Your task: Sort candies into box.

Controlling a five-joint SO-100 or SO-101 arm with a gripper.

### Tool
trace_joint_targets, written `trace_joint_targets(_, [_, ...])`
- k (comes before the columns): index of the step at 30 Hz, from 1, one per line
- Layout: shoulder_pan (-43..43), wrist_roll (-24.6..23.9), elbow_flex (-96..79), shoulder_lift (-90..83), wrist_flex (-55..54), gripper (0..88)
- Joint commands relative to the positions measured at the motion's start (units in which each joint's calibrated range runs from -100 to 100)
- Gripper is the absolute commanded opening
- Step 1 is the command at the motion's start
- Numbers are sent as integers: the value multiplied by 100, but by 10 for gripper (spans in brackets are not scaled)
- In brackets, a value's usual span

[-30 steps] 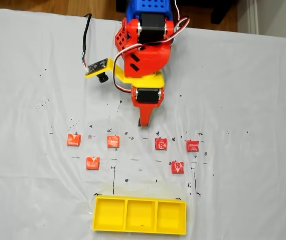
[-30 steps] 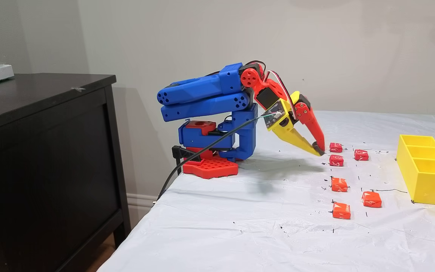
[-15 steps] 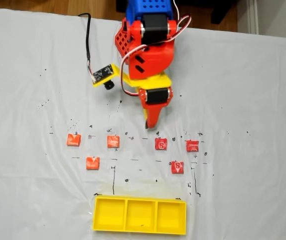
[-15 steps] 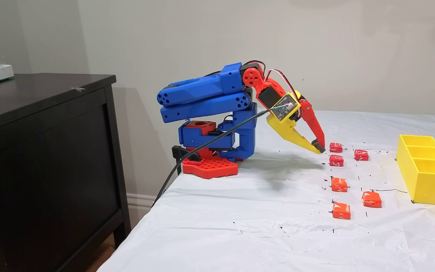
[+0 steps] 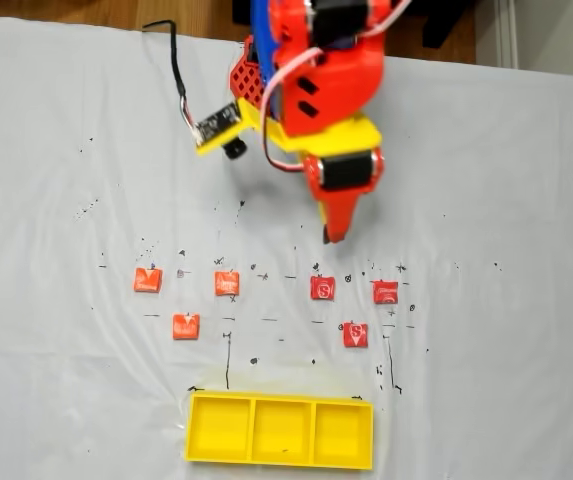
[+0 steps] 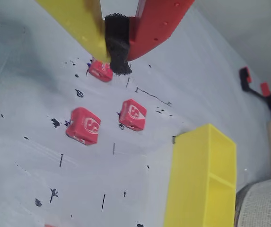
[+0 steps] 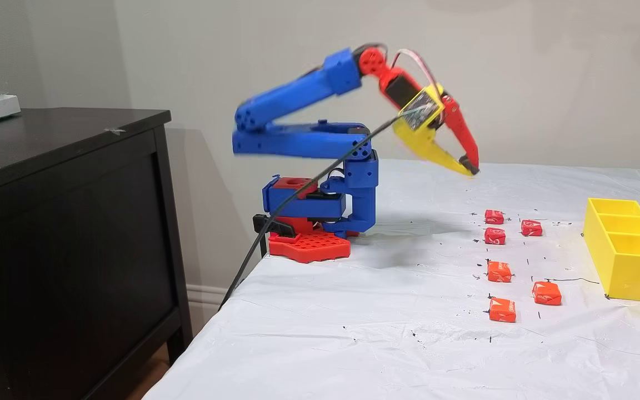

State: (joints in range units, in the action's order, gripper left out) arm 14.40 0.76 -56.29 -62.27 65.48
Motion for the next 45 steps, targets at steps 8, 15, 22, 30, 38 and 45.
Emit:
trace_joint_targets(8, [924,-381,2365,2597,489,1])
trace_joint_targets(15, [970,-518,2748,3114,120,1])
trace_joint_targets(22, [1042,-547,3157,3546,235,1])
trace_joint_targets(30, [1097,-576,3339,4174,-92,16])
trace_joint_targets(38, [1187,-552,3257,4352,-182,127])
trace_joint_targets(45, [1241,-562,3221,4675,-395,162])
